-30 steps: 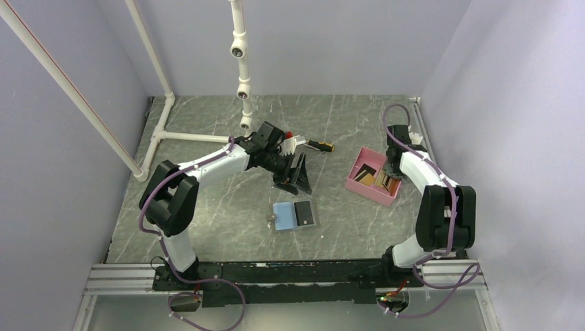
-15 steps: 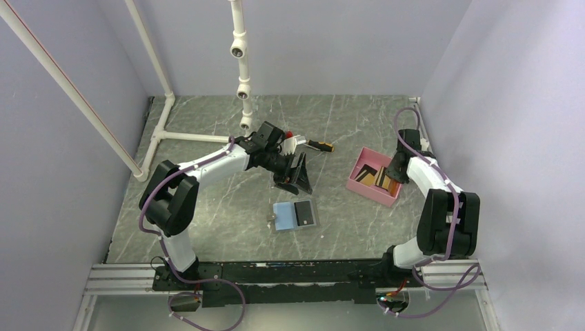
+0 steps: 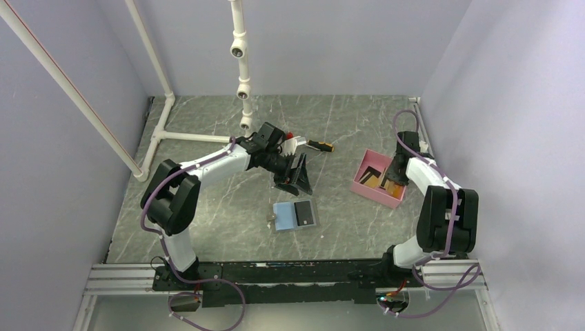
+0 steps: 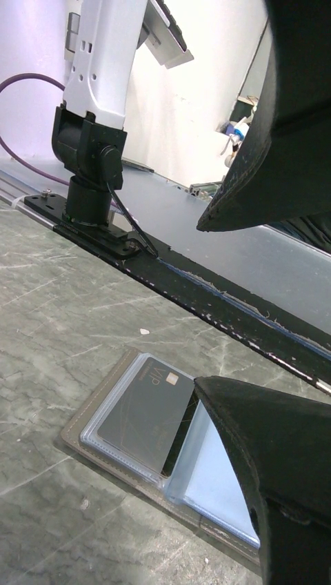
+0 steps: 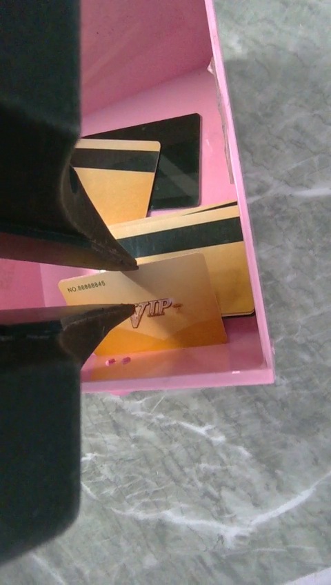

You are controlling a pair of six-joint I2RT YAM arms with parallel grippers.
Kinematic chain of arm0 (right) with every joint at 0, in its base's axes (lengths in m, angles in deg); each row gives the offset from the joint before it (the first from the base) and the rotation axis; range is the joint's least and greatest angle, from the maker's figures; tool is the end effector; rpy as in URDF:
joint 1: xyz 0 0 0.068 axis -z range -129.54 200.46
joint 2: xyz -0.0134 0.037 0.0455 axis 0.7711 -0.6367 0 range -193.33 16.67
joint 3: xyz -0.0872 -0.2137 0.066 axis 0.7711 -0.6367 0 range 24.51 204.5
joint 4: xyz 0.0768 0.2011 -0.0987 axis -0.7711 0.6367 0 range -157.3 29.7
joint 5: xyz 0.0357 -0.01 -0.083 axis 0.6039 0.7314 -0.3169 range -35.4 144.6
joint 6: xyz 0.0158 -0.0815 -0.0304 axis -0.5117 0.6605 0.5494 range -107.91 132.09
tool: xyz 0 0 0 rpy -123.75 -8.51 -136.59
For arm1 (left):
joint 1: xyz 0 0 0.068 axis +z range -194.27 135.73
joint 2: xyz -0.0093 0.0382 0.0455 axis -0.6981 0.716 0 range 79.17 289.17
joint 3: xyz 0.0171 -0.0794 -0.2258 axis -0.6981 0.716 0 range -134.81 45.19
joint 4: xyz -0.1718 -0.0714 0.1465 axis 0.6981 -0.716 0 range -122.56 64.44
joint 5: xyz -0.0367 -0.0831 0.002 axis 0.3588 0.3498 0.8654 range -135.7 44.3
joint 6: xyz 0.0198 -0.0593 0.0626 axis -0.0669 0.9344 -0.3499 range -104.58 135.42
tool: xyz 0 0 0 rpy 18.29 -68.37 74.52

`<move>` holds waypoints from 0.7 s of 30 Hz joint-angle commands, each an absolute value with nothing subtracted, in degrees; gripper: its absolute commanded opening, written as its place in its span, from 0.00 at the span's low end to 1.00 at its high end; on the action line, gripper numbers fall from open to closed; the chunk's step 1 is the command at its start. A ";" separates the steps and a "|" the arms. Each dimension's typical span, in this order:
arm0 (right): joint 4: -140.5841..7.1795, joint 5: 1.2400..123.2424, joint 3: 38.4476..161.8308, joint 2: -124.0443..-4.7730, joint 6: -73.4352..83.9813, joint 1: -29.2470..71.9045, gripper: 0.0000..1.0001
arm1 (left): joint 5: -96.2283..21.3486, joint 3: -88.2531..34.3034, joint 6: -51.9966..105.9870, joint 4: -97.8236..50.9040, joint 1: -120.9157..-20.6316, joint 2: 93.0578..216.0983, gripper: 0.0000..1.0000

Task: Put the credit cards into the card holder
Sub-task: Pick up the credit card from the storage box.

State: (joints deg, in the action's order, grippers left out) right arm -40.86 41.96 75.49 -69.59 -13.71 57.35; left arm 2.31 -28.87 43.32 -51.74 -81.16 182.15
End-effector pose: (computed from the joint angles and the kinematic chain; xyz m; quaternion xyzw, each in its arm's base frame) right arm 0.2854 -0.0518 0.1331 0.2971 0.9173 -0.0654 0.2571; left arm 0.2563 -0.2654 0.1806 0.1899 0.8592 -0.4745 0.0234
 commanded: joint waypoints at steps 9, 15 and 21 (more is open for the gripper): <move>-45.98 44.87 71.39 -60.40 -12.94 60.74 0.01 | 3.75 -28.58 43.44 -50.23 -81.28 180.96 0.82; -46.34 47.68 73.77 -65.47 -12.05 60.74 0.49 | 4.04 -28.48 43.50 -49.86 -81.27 180.91 0.82; -45.90 46.86 74.97 -69.44 -11.69 60.65 0.58 | 4.15 -28.20 43.12 -49.95 -81.27 180.60 0.82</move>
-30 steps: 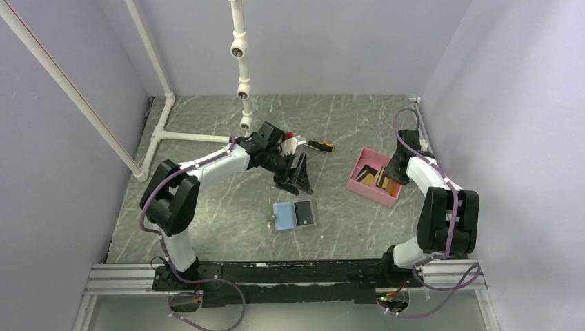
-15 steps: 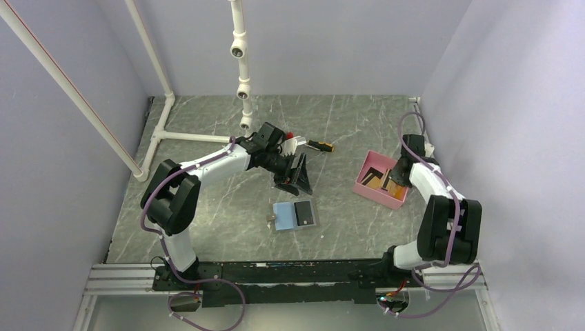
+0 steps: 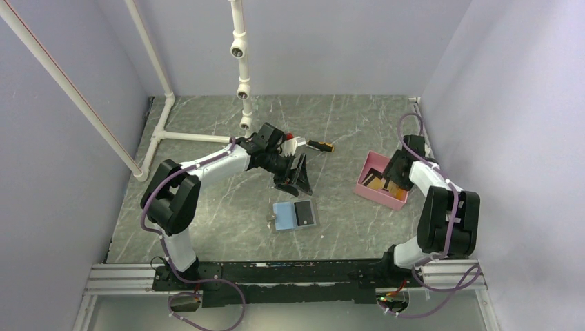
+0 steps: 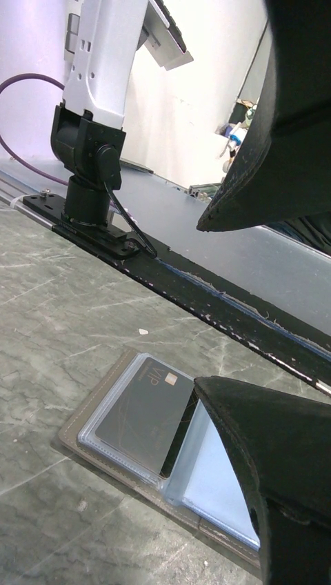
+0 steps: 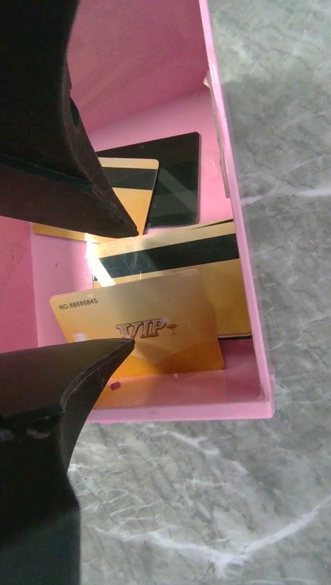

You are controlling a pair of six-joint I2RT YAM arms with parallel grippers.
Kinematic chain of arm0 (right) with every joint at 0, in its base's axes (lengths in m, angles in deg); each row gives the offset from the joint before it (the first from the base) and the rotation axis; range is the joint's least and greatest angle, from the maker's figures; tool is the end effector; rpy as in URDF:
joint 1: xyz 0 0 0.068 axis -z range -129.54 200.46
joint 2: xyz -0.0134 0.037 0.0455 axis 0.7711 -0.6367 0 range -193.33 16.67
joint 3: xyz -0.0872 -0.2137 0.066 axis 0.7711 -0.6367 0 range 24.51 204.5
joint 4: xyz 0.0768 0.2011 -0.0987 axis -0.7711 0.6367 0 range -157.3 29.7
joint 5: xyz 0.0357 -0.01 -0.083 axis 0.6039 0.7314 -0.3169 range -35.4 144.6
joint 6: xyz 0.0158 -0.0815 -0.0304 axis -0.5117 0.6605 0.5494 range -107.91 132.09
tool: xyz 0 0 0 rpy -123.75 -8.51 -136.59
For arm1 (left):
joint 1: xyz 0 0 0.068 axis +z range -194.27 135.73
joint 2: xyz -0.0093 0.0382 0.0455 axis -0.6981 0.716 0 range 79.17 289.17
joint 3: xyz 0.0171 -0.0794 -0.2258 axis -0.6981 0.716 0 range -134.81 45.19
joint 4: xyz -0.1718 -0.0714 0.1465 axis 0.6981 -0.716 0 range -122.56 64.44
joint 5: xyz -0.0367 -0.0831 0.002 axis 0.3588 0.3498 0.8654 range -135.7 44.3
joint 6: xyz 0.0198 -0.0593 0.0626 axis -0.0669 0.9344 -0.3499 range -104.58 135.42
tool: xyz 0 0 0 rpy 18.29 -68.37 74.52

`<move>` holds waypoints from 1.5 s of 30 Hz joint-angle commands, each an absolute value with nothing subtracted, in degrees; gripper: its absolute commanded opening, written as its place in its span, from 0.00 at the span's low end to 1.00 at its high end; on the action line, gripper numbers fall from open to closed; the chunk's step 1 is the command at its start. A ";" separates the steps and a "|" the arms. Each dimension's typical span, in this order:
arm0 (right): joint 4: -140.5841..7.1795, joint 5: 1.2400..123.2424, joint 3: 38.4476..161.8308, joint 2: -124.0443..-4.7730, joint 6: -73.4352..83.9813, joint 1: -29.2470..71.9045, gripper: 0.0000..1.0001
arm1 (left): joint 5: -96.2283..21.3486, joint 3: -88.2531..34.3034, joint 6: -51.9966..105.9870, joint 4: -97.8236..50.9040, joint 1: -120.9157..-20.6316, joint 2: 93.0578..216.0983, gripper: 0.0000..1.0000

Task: Put the credit cards into the card holder
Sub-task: Pick up the credit card from the storage box.

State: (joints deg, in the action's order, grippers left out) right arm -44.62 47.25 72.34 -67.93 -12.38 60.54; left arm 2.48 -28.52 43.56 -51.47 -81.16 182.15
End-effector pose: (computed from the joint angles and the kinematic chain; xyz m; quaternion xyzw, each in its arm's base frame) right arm 0.2805 -0.0601 0.1290 0.3020 0.9142 -0.0284 0.2686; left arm 0.2557 -0.2652 0.1793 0.1882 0.8592 -0.4753 0.0210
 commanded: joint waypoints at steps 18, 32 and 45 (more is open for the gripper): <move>-41.57 33.41 77.24 -69.77 -12.26 55.02 0.08 | 4.11 -28.43 42.40 -51.04 -81.23 180.10 0.82; -51.24 58.52 73.85 -72.77 -10.22 56.72 0.83 | 3.35 -28.36 38.49 -56.32 -81.06 173.81 0.83; -41.87 49.45 75.12 -63.44 -11.64 56.36 0.94 | -3.37 -28.35 30.37 -63.72 -78.67 172.15 0.89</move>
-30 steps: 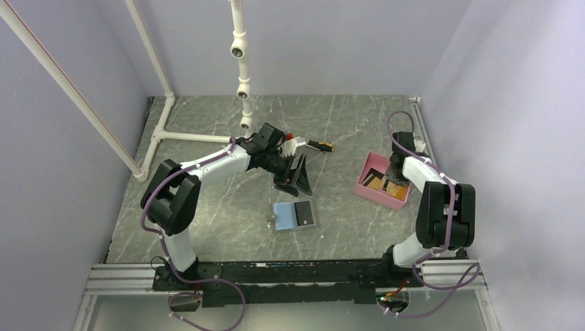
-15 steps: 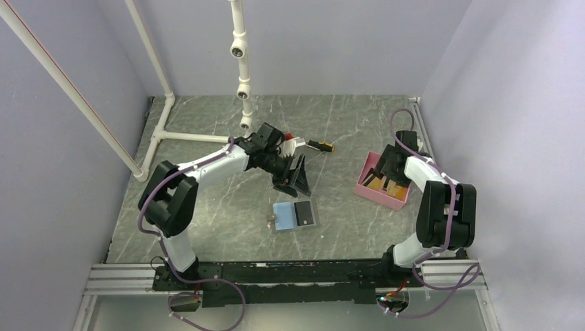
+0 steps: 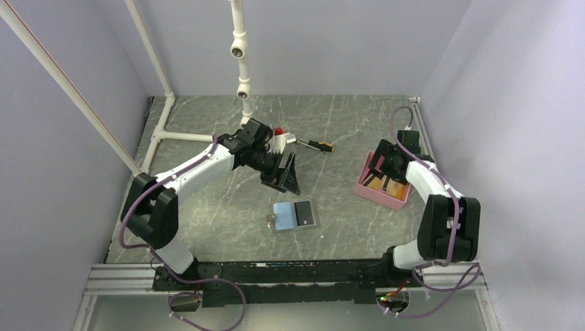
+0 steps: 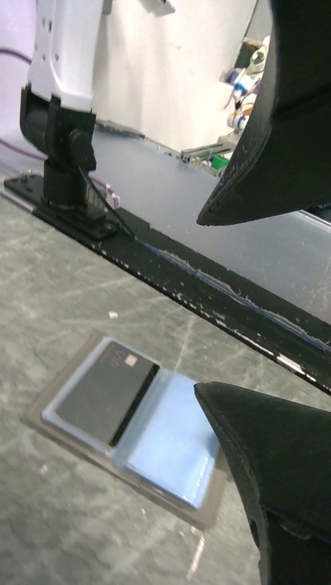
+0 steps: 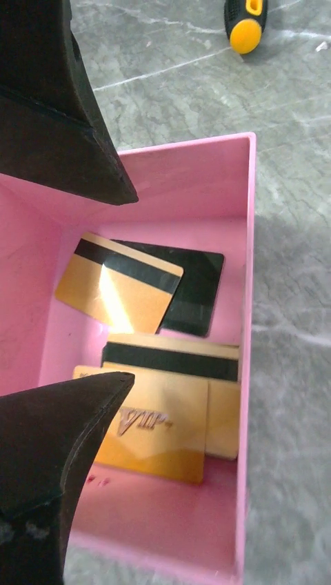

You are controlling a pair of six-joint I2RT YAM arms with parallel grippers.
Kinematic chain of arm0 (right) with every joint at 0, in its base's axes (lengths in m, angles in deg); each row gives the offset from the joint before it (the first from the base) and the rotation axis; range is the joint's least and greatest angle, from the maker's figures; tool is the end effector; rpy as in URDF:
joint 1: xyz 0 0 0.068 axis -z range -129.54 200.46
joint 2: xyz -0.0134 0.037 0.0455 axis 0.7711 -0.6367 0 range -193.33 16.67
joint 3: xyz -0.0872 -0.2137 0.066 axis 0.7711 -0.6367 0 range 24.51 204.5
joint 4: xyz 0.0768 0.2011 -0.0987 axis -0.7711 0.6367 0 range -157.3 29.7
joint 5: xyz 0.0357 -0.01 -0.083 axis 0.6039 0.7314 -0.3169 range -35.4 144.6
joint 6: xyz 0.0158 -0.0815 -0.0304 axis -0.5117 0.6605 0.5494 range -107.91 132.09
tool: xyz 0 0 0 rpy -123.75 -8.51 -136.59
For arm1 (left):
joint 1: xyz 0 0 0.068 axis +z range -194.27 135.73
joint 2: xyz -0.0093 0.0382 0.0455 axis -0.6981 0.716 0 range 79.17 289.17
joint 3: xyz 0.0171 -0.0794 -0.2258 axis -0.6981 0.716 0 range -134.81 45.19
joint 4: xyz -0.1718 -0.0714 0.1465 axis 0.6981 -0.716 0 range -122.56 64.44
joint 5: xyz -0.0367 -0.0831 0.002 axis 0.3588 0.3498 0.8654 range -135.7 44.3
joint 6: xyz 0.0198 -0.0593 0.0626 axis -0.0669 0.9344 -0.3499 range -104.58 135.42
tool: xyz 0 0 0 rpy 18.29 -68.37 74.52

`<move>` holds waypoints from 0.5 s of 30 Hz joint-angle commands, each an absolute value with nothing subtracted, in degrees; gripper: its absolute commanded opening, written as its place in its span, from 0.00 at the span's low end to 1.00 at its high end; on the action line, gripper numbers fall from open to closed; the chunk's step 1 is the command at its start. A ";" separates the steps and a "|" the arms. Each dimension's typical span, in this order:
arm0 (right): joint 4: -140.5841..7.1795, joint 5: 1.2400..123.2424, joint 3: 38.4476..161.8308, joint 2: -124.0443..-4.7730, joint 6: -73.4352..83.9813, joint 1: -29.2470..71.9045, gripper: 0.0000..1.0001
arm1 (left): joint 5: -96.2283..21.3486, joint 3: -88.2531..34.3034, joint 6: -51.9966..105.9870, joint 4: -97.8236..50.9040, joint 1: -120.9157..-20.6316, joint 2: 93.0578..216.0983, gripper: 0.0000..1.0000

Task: Put the credit cards into the card holder
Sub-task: Pick up the credit card from the storage box.

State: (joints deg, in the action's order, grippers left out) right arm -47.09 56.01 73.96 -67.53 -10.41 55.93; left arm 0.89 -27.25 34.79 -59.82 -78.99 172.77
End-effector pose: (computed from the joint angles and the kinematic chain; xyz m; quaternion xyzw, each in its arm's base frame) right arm 0.2970 -0.0265 0.1422 0.2269 0.9262 0.0562 0.2960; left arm 0.2408 -0.2363 0.2146 0.2336 0.8534 -0.4605 0.0715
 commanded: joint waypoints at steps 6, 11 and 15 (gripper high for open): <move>-39.08 48.88 76.21 -61.68 -9.59 57.02 0.99 | -9.30 -27.23 36.73 -65.97 -78.82 165.90 0.92; -38.65 50.36 77.88 -65.37 -9.35 57.63 0.99 | -15.00 -36.40 32.96 -78.40 -78.74 168.06 0.92; -38.60 49.08 79.03 -68.24 -8.16 58.92 0.99 | -15.42 -42.80 31.72 -84.67 -78.82 171.56 0.92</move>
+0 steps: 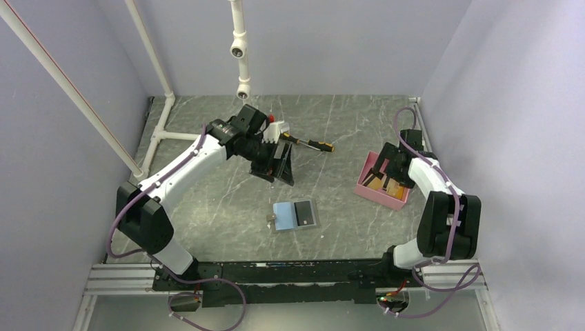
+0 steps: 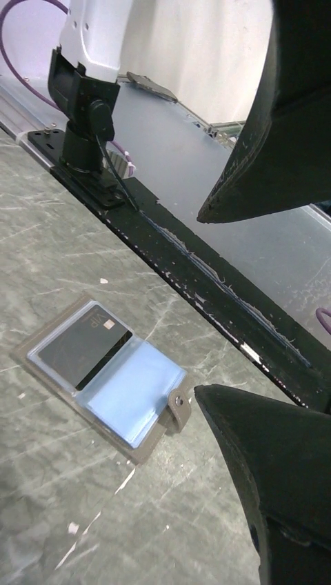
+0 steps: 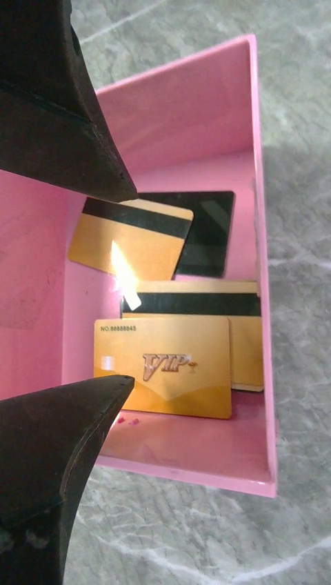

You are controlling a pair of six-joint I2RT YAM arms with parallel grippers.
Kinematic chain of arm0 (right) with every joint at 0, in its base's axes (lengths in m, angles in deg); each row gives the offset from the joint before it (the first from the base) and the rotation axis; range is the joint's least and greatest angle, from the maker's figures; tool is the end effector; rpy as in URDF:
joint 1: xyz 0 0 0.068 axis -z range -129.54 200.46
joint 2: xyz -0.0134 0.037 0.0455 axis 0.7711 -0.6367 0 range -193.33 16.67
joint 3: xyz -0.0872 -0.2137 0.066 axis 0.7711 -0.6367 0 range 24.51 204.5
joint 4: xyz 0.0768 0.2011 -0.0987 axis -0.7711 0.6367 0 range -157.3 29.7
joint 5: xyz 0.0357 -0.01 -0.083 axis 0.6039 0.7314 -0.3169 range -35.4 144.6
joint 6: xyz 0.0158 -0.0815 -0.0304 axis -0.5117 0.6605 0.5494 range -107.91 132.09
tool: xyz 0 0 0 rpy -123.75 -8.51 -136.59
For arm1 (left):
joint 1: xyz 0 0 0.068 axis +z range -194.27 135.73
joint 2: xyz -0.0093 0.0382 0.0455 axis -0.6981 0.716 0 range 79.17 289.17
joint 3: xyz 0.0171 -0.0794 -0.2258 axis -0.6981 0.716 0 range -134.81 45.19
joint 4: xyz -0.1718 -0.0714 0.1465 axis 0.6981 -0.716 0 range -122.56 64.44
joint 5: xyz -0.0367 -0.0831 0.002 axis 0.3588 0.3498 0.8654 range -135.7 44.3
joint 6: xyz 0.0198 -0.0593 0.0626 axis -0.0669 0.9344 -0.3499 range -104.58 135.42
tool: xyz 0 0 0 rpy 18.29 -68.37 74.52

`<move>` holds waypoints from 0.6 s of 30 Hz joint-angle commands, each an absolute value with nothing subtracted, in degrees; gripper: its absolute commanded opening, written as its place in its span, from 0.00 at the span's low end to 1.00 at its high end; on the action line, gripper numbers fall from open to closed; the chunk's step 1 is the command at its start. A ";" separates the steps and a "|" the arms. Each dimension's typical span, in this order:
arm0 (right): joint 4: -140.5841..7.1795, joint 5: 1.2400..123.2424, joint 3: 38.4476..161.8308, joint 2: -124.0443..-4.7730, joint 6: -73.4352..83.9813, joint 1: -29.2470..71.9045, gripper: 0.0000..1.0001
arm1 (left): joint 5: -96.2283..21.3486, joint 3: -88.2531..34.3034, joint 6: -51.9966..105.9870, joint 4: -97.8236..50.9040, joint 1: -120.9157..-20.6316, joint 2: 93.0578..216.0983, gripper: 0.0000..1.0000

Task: Put the credit cards into the card holder
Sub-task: Pick up the credit card from the storage box.

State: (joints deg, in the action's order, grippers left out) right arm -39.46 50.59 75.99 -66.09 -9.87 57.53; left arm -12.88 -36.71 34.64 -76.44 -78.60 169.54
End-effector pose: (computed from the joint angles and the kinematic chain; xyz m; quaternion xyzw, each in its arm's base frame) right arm 0.2844 -0.0408 0.1488 0.2505 0.9302 0.0010 0.2682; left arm 0.2384 -0.2144 0.2501 0.1956 0.9073 -0.3575 0.1036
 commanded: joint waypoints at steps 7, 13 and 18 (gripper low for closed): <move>-39.75 50.10 80.30 -74.25 -7.73 60.81 0.99 | -14.44 -47.77 31.68 -84.38 -78.28 175.53 0.92; -41.62 54.33 79.32 -78.68 -8.52 60.83 0.99 | -13.11 -47.98 32.46 -84.11 -77.05 176.55 0.92; -42.50 59.68 79.72 -78.63 -8.74 60.80 0.95 | -12.19 -47.58 33.03 -83.73 -76.62 176.96 0.92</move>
State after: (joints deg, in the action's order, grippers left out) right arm -41.23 53.72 79.20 -77.94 -7.81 60.50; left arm -13.95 -45.79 34.11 -83.56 -77.03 177.21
